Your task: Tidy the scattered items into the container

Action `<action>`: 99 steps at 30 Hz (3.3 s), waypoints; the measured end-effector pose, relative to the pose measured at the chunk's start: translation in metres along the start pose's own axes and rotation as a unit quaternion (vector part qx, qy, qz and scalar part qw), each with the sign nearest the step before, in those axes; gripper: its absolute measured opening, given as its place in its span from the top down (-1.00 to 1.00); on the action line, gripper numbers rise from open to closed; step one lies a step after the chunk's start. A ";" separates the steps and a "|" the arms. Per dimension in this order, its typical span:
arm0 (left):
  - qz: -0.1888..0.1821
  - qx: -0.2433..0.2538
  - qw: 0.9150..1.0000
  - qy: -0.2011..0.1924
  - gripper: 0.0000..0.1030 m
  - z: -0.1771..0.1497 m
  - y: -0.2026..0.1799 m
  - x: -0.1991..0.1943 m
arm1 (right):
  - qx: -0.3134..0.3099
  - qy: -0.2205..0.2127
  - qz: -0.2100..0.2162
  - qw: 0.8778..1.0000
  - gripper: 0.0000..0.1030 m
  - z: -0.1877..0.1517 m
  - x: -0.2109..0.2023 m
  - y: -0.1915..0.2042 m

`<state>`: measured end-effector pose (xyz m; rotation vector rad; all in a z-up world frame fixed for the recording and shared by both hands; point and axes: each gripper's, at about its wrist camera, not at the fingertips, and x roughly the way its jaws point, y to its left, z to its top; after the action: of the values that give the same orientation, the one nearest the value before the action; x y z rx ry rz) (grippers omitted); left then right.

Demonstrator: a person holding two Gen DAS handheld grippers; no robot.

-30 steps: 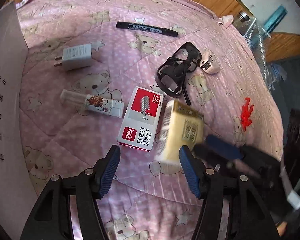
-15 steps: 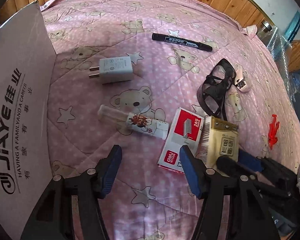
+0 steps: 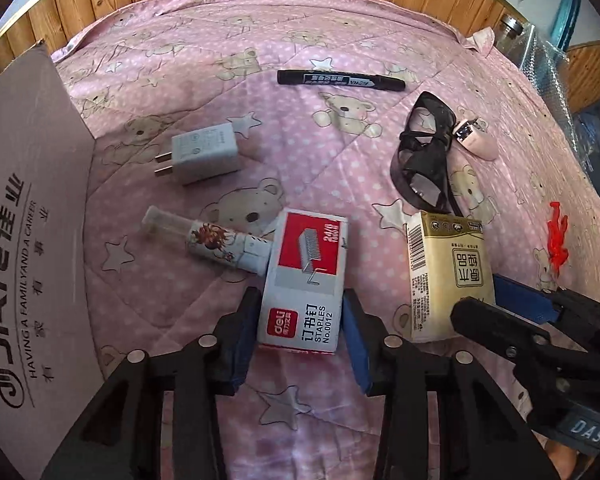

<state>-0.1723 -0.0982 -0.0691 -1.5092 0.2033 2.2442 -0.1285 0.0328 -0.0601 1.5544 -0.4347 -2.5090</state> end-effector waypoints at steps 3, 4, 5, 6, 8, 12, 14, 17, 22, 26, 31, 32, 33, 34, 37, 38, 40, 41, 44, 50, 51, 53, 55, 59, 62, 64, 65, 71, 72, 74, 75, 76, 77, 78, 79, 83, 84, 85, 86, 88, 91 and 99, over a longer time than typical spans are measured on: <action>-0.016 -0.024 1.000 0.000 0.21 -0.002 0.012 -0.003 | -0.011 -0.004 -0.006 1.000 -0.19 0.005 0.010 0.008; -0.029 -0.031 0.999 -0.002 0.21 -0.001 0.014 -0.002 | -0.011 -0.006 -0.009 1.000 -0.19 0.006 0.011 0.009; -0.034 -0.036 0.999 -0.004 0.19 0.000 0.016 -0.001 | -0.011 -0.003 -0.013 1.000 -0.15 0.007 0.011 0.009; -0.037 -0.041 0.998 -0.005 0.11 0.001 0.017 0.000 | -0.016 -0.001 -0.017 1.000 0.00 0.007 0.009 0.010; -0.051 -0.042 0.998 -0.007 -0.05 0.003 0.016 0.001 | -0.026 -0.003 -0.046 0.999 0.05 0.006 0.001 0.008; -0.035 -0.025 0.999 -0.009 0.24 0.003 0.012 0.001 | -0.015 -0.009 -0.050 0.999 0.23 0.008 -0.009 0.002; -0.044 -0.037 0.998 -0.007 0.24 0.002 0.018 -0.001 | -0.019 -0.013 -0.039 0.999 0.35 0.009 -0.009 0.007; -0.050 -0.054 0.997 -0.009 0.24 -0.002 0.026 -0.006 | -0.022 -0.017 -0.022 0.999 0.51 0.007 -0.015 0.015; -0.053 -0.040 0.998 -0.017 -0.15 -0.004 0.014 -0.001 | -0.021 -0.015 -0.030 0.999 0.52 -0.003 -0.017 0.016; -0.016 -0.012 0.999 -0.026 0.25 -0.007 0.005 -0.003 | -0.008 -0.020 -0.016 1.000 0.53 -0.008 -0.022 0.012; -0.039 -0.037 0.998 -0.031 0.25 -0.016 0.013 -0.023 | 0.003 -0.029 -0.002 1.000 0.53 -0.015 -0.035 0.010; -0.041 -0.037 0.998 -0.032 0.25 -0.018 0.012 -0.028 | 0.002 -0.030 -0.001 1.000 0.53 -0.017 -0.038 0.011; -0.041 -0.037 0.998 -0.035 0.25 -0.020 0.011 -0.032 | 0.002 -0.032 0.000 0.999 0.53 -0.019 -0.040 0.012; -0.041 -0.038 0.998 -0.036 0.25 -0.022 0.010 -0.036 | 0.001 -0.033 0.003 0.999 0.53 -0.020 -0.042 0.013; -0.049 -0.042 0.997 -0.038 0.25 -0.027 0.008 -0.046 | -0.004 -0.036 0.005 0.999 0.53 -0.027 -0.048 0.018; -0.051 -0.042 0.997 -0.038 0.25 -0.028 0.006 -0.050 | -0.005 -0.036 0.008 0.999 0.53 -0.029 -0.050 0.019; -0.054 -0.044 0.997 -0.040 0.25 -0.032 0.003 -0.057 | -0.007 -0.038 0.010 0.999 0.53 -0.035 -0.054 0.021; -0.056 -0.044 0.997 -0.042 0.25 -0.034 0.002 -0.061 | -0.009 -0.039 0.010 0.999 0.53 -0.037 -0.057 0.023; -0.059 -0.038 0.996 -0.049 0.25 -0.039 -0.007 -0.073 | -0.010 -0.044 0.010 0.999 0.53 -0.045 -0.065 0.024; -0.069 -0.027 0.995 -0.064 0.25 -0.047 -0.021 -0.093 | -0.009 -0.053 0.013 0.998 0.53 -0.059 -0.078 0.026; -0.070 -0.026 0.995 -0.066 0.25 -0.049 -0.023 -0.096 | -0.009 -0.054 0.015 0.998 0.53 -0.062 -0.080 0.027; -0.072 -0.026 0.995 -0.068 0.25 -0.053 -0.025 -0.102 | -0.012 -0.058 0.018 0.998 0.53 -0.065 -0.084 0.030; -0.075 -0.029 0.994 -0.071 0.25 -0.058 -0.027 -0.109 | -0.014 -0.062 0.024 0.998 0.53 -0.069 -0.088 0.034; -0.069 -0.027 0.994 -0.080 0.25 -0.067 -0.030 -0.125 | -0.018 -0.075 0.033 0.997 0.53 -0.074 -0.097 0.041; -0.070 -0.026 0.994 -0.082 0.25 -0.071 -0.030 -0.132 | -0.016 -0.080 0.036 0.996 0.53 -0.078 -0.100 0.044; -0.071 -0.026 0.994 -0.085 0.25 -0.073 -0.030 -0.137 | -0.016 -0.082 0.037 0.996 0.53 -0.078 -0.102 0.046; -0.071 -0.027 0.993 -0.087 0.25 -0.074 -0.030 -0.139 | -0.016 -0.083 0.037 0.996 0.53 -0.079 -0.103 0.047; -0.081 -0.039 0.991 -0.100 0.25 -0.080 -0.024 -0.153 | -0.030 -0.088 0.038 0.995 0.53 -0.084 -0.110 0.058; -0.082 -0.041 0.991 -0.102 0.25 -0.081 -0.024 -0.154 | -0.032 -0.088 0.038 0.995 0.53 -0.085 -0.111 0.059; -0.088 -0.043 0.990 -0.102 0.25 -0.081 -0.023 -0.156 | -0.036 -0.089 0.035 0.995 0.53 -0.088 -0.113 0.061; -0.089 -0.044 0.990 -0.104 0.25 -0.081 -0.024 -0.157 | -0.037 -0.090 0.034 0.995 0.53 -0.088 -0.114 0.061; -0.090 -0.043 0.989 -0.106 0.25 -0.081 -0.025 -0.159 | -0.036 -0.091 0.033 0.995 0.53 -0.088 -0.115 0.060; -0.093 -0.041 0.989 -0.106 0.25 -0.081 -0.026 -0.160 | -0.036 -0.093 0.031 0.995 0.53 -0.088 -0.117 0.060; -0.093 -0.040 0.989 -0.109 0.25 -0.081 -0.027 -0.162 | -0.036 -0.095 0.030 0.994 0.53 -0.088 -0.118 0.060; -0.093 -0.038 0.989 -0.111 0.25 -0.081 -0.028 -0.164 | -0.036 -0.096 0.030 0.994 0.53 -0.089 -0.119 0.060; -0.096 -0.036 0.988 -0.115 0.25 -0.086 -0.028 -0.170 | -0.037 -0.098 0.028 0.994 0.53 -0.094 -0.122 0.063; -0.098 -0.038 0.988 -0.115 0.25 -0.088 -0.027 -0.170 | -0.038 -0.098 0.028 0.994 0.53 -0.096 -0.122 0.064; -0.099 -0.040 0.988 -0.115 0.25 -0.090 -0.026 -0.170 | -0.039 -0.096 0.028 0.994 0.53 -0.098 -0.122 0.066; -0.099 -0.042 0.988 -0.115 0.25 -0.091 -0.025 -0.171 | -0.040 -0.095 0.028 0.994 0.53 -0.100 -0.122 0.067; -0.104 -0.049 0.987 -0.114 0.25 -0.095 -0.022 -0.172 | -0.045 -0.094 0.028 0.994 0.53 -0.103 -0.123 0.071; -0.105 -0.054 0.986 -0.118 0.25 -0.099 -0.019 -0.175 | -0.050 -0.096 0.030 0.994 0.53 -0.106 -0.126 0.076; -0.108 -0.058 0.984 -0.132 0.25 -0.099 -0.013 -0.186 | -0.057 -0.103 0.024 0.993 0.53 -0.106 -0.135 0.081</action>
<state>-0.0240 -0.1698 0.0625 -1.2058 -0.1666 2.2792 0.0257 -0.0225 0.0364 1.2364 -0.3436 -2.6170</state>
